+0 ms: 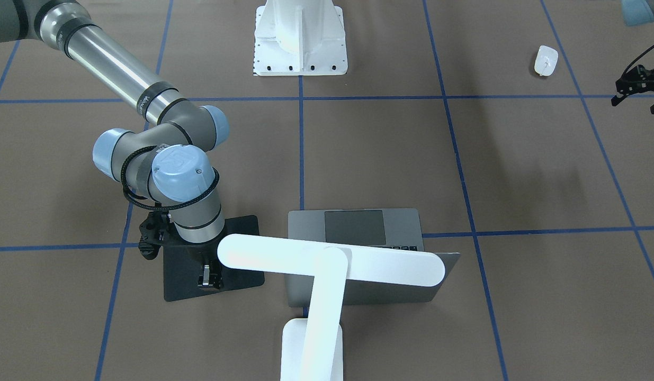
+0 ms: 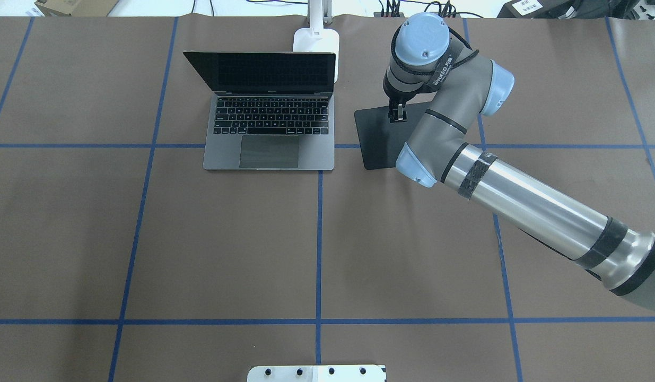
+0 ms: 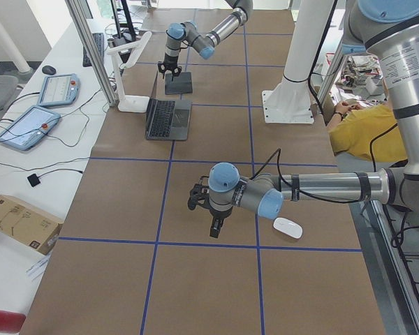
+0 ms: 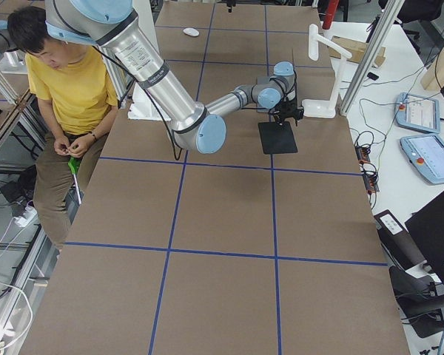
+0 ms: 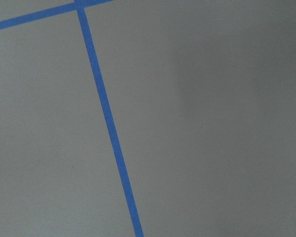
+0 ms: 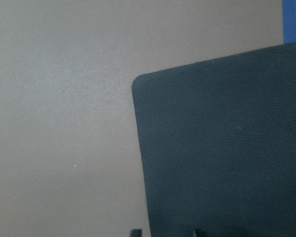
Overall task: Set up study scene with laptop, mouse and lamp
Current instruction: 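Lower the mouse pad with the right gripper beside the laptop, then open the right gripper and withdraw the right arm off the table, then grasp the white mouse with the left gripper off the table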
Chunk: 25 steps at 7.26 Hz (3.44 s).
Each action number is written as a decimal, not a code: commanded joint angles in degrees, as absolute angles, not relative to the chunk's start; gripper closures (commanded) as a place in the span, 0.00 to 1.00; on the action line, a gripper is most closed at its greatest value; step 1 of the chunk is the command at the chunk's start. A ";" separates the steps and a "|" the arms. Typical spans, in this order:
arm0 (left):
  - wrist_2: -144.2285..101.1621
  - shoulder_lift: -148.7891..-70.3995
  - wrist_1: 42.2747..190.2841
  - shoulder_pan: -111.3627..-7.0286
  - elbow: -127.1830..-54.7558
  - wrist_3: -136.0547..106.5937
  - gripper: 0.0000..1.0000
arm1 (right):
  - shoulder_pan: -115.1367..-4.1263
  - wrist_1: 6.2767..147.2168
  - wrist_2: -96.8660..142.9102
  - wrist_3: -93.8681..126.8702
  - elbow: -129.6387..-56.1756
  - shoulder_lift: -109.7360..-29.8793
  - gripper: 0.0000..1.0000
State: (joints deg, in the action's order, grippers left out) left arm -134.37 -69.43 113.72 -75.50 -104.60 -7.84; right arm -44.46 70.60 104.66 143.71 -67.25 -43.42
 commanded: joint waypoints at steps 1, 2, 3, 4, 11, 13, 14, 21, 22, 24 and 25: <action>-134.30 -69.35 113.82 -75.94 -105.29 -7.91 0.00 | -45.34 70.66 105.29 125.17 -73.18 -48.74 0.00; -134.38 -69.35 113.91 -76.02 -105.73 -7.91 0.00 | -46.05 70.66 107.47 108.02 -73.47 -50.43 0.00; -134.47 -68.82 114.34 -76.03 -106.17 -7.91 0.00 | -47.71 70.75 110.97 95.66 -74.17 -52.19 0.00; -135.43 -68.30 114.26 -75.94 -108.00 -7.91 0.00 | -50.16 70.84 114.14 91.27 -78.18 -56.30 0.00; -136.67 -52.30 134.38 -69.36 -108.72 -15.73 0.00 | -65.88 71.10 124.15 39.27 -94.47 -85.82 0.00; -133.97 -51.34 141.28 -58.70 -108.63 -28.05 0.00 | -71.87 70.84 129.09 29.04 -96.68 -92.87 0.00; -128.46 -50.46 144.90 -50.36 -108.37 -34.22 0.00 | -72.24 70.67 129.37 29.00 -96.77 -93.51 0.00; -123.07 -47.29 147.66 -36.67 -106.09 -39.46 0.00 | -72.33 70.58 128.76 29.00 -96.77 -93.43 0.00; -122.53 -47.63 148.61 -34.21 -104.95 -40.68 0.00 | -72.33 70.58 128.67 29.00 -96.77 -93.43 0.00; -117.89 -48.25 151.77 -24.32 -104.94 -50.21 0.00 | -72.33 70.58 128.76 29.00 -96.77 -93.43 0.00; -115.51 -48.43 153.70 -18.52 -104.94 -54.88 0.00 | -72.33 70.58 128.76 29.00 -96.77 -93.34 0.00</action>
State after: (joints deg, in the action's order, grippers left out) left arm -118.46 -48.13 151.39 -25.55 -105.00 -48.87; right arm -72.33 70.58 128.75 29.00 -96.77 -93.41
